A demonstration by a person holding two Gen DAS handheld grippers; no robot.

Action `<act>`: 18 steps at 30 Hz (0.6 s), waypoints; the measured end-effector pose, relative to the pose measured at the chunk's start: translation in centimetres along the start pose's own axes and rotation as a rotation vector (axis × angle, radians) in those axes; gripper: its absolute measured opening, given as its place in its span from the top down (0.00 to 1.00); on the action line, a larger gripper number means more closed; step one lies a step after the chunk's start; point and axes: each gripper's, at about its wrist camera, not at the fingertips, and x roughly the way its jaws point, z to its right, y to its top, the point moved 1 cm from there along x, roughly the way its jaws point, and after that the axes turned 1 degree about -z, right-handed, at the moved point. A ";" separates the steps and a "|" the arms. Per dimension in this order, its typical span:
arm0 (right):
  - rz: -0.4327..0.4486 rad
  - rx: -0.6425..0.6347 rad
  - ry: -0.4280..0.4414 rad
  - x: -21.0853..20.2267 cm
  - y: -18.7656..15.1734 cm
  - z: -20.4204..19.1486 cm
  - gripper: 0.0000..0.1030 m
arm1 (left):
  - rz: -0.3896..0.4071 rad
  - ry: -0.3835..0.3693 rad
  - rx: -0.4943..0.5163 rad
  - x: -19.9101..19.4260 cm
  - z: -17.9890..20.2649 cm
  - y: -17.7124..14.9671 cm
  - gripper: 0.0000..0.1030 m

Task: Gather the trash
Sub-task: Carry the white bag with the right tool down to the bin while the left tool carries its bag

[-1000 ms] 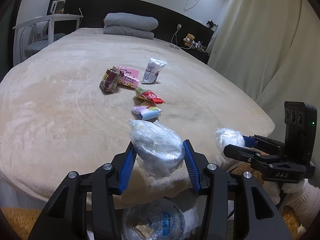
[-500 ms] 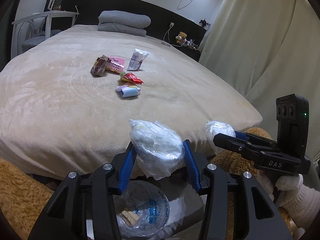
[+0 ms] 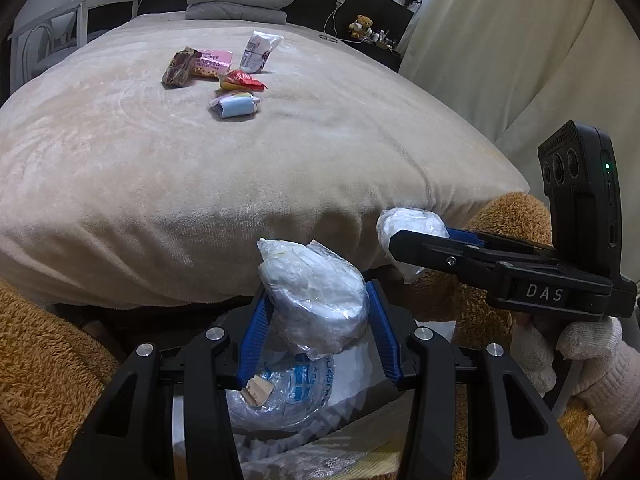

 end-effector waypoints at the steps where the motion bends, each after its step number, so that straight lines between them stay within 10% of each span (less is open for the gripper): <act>1: -0.006 0.009 0.009 0.2 0.0 0.1 0.43 | -0.012 0.005 -0.001 0.4 0.0 -0.1 0.55; 18: -0.205 0.183 -0.021 5.3 -0.6 3.3 0.43 | -0.239 0.006 -0.129 6.5 -3.1 -1.2 0.55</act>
